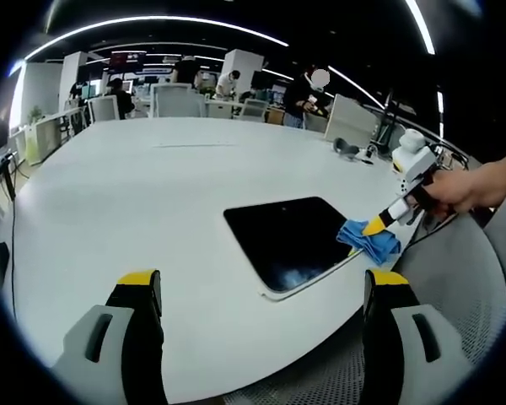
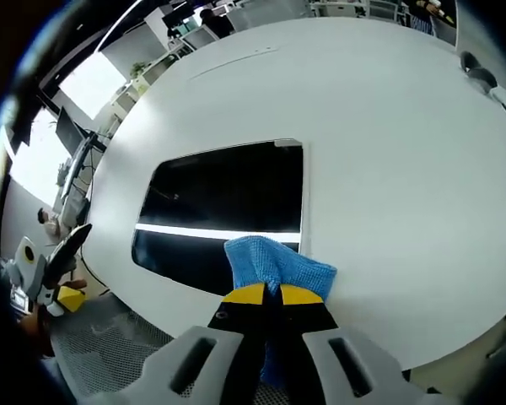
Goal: Wipe the mirror surface with the cleaning cloth until all visible marks leave the cleaned area.
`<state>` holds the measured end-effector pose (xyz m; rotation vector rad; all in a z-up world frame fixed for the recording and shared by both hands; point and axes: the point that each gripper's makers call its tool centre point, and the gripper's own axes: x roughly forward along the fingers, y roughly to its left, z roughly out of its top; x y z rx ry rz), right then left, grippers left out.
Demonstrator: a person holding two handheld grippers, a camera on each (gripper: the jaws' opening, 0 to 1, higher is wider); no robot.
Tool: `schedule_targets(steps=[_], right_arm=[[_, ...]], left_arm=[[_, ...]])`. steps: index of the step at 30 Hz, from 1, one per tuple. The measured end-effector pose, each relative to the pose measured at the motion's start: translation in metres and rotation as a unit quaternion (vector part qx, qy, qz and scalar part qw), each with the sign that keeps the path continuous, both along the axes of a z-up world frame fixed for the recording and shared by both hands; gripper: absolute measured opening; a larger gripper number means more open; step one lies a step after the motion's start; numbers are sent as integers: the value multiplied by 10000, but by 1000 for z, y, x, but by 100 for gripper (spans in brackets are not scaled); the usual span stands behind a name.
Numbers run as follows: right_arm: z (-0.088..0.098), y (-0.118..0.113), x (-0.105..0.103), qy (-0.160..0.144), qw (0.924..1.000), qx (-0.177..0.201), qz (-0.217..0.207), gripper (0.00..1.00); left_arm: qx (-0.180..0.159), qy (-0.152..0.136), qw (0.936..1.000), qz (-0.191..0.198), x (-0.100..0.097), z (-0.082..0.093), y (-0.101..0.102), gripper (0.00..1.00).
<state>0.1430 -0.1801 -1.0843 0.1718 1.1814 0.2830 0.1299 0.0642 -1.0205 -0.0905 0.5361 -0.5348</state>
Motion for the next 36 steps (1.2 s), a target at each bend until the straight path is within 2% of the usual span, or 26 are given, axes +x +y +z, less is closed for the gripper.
schedule_targets(steps=[2, 5, 10, 30, 36], right_arm=[[0, 0, 3, 10, 10000, -4, -9, 0], [0, -1, 7, -13, 10000, -21, -11, 0], [1, -3, 18, -190, 9997, -141, 33, 0], [0, -4, 59, -174, 9994, -268, 93, 0], [-1, -4, 66, -152, 9994, -279, 107, 0]], left_arm=[[58, 86, 9999, -11, -1, -4, 1, 99], [47, 40, 10000, -33, -1, -2, 0, 99], [27, 77, 10000, -27, -1, -3, 0, 99], [42, 60, 10000, 20, 0, -2, 1, 99], [33, 63, 10000, 65, 1, -3, 3, 99]])
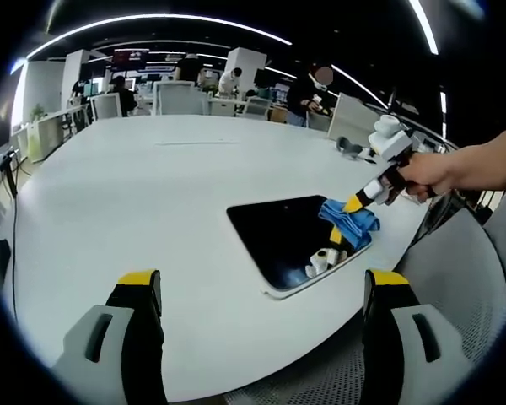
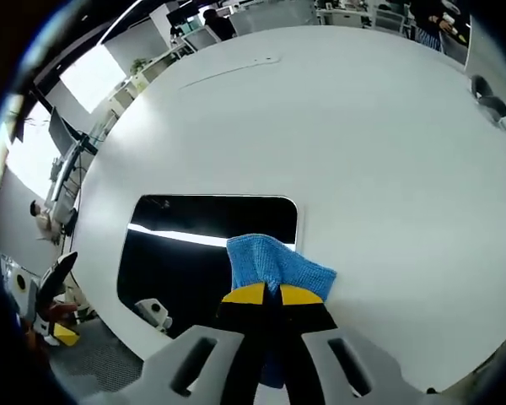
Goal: Wipe the mirror surface with the cleaning cloth until all visible marks leave the cleaned area.
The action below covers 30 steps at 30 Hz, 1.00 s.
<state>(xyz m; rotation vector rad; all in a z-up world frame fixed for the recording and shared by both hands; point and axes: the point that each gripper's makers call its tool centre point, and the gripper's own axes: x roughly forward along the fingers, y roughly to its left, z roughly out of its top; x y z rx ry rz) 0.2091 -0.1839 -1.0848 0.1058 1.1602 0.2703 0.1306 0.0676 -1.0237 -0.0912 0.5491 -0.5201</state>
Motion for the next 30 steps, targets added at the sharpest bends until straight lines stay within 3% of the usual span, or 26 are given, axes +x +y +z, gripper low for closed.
schedule_targets(steps=[30], right_arm=[[1, -2, 35, -34, 10000, -69, 14, 0]], left_arm=[[30, 44, 9999, 103, 1, -2, 3, 99]])
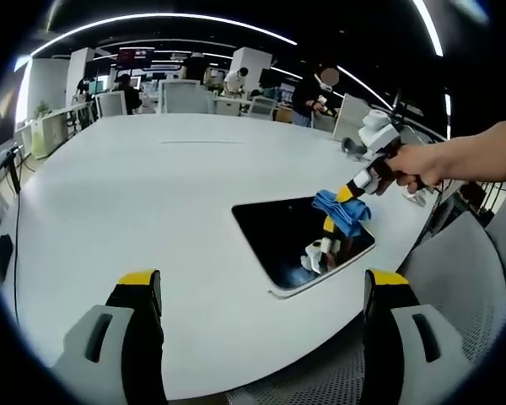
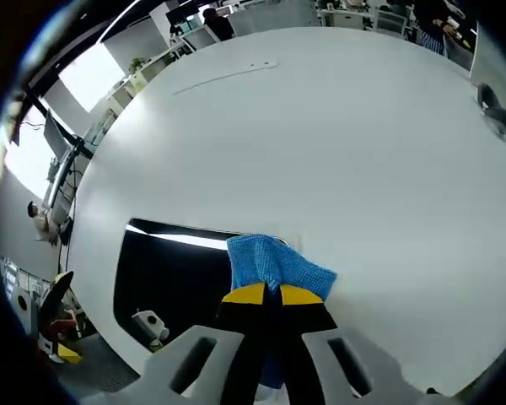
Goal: Wipe the mirror surface with the cleaning cloth until all visible marks leave the cleaned area.
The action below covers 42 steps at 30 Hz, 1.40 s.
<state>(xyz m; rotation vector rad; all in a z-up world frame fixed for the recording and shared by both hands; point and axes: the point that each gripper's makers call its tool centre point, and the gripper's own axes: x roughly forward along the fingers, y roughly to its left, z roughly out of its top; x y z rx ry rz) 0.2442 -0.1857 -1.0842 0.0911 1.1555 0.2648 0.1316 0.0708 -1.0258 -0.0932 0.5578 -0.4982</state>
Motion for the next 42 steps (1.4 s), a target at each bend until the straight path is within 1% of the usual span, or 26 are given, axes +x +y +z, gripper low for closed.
schedule_targets(steps=[6, 17, 29, 34, 38, 39, 42], right_arm=[[-2, -2, 11, 13, 10000, 21, -4, 0], [-2, -4, 27, -48, 10000, -48, 16, 0], [0, -4, 27, -58, 10000, -24, 53, 0], [-1, -5, 28, -142, 9999, 17, 57, 0], [9, -12, 25, -205, 9998, 21, 47, 0], [13, -17, 25, -260, 9996, -37, 78, 0], [19, -31, 27, -337, 9994, -58, 62, 0]], left_arm=[[41, 13, 10000, -52, 0, 0, -3, 99], [144, 104, 9998, -101, -2, -4, -3, 99], [148, 107, 9998, -58, -2, -4, -1, 99], [160, 98, 9998, -61, -2, -4, -1, 99], [162, 84, 9998, -68, -2, -4, -1, 99], [156, 83, 9998, -64, -2, -3, -1, 99], [153, 66, 9998, -69, -2, -2, -2, 99]])
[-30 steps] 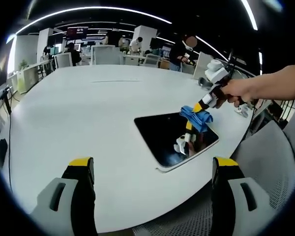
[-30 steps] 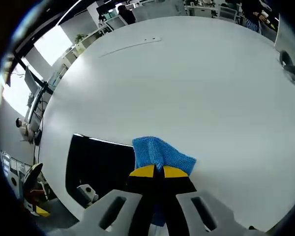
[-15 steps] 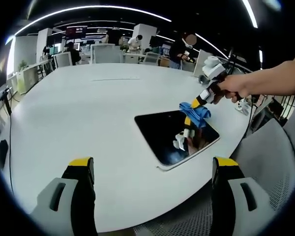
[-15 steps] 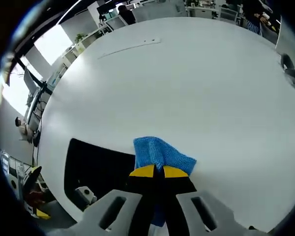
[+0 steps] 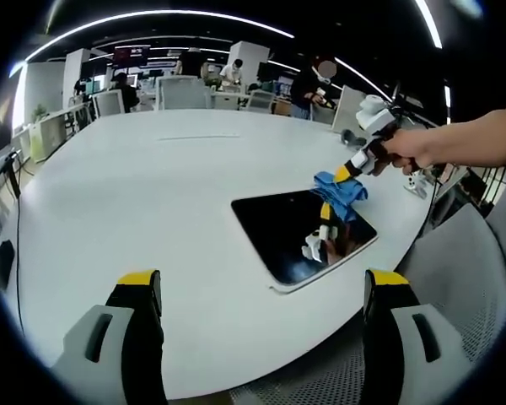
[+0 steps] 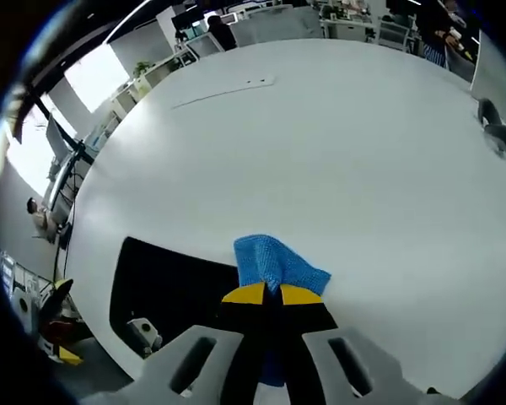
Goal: Wipe the mirror surface with the cleaning cloth until all visible marks leave the cleaned area.
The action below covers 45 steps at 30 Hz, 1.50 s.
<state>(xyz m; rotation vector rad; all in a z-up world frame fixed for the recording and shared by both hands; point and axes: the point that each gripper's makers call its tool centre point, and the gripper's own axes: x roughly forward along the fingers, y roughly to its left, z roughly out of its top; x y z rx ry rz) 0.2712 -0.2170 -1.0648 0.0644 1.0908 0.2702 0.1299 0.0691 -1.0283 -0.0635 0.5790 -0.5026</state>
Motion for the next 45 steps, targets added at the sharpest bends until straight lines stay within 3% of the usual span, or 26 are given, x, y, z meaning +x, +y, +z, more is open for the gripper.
schedule_targets(steps=[5, 13, 19, 25, 32, 35, 36, 37, 38, 39, 43, 44, 45], right_arm=[[16, -27, -6, -105, 9999, -34, -96, 0], [17, -76, -20, -68, 9991, -86, -419, 0], [15, -99, -33, -16, 9985, -132, -529, 0], [11, -100, -38, 16, 9983, -109, -574, 0], [-5, -82, -48, 98, 9988, -91, -469, 0], [-29, -90, -59, 316, 9977, -455, -386, 0], [-37, -88, -62, 334, 9978, -420, -389, 0], [-31, -84, -57, -76, 9996, -277, 71, 0], [-29, -90, -64, -21, 9986, -387, -349, 0], [-30, -90, -63, -103, 9983, -500, -283, 0], [-28, -85, -57, -377, 9936, -806, 696, 0], [-26, -84, -58, -434, 9934, -727, 776, 0], [-25, -86, -58, -365, 9957, -615, 587, 0]], left_arm=[[-34, -20, 10000, -16, 0, 1, -1, 99], [-45, -27, 10000, -50, 1, 1, -2, 99], [-60, -33, 10000, -30, 1, 1, -2, 99], [-53, -34, 10000, -41, 0, 1, -2, 99], [-47, -21, 10000, -45, 0, 1, -2, 99], [-29, -23, 10000, -73, 0, 1, -3, 99], [-25, -26, 10000, -76, 0, 1, -3, 99], [-22, -21, 10000, -81, 0, 1, -3, 99], [-17, -19, 10000, -81, 0, 1, -3, 99], [-28, -33, 10000, -71, 0, 2, -3, 99], [-96, -75, 9999, -31, 2, 3, -2, 99], [-122, -77, 9999, 4, 3, 3, -1, 99], [-137, -72, 9999, 8, 2, 4, -1, 99]])
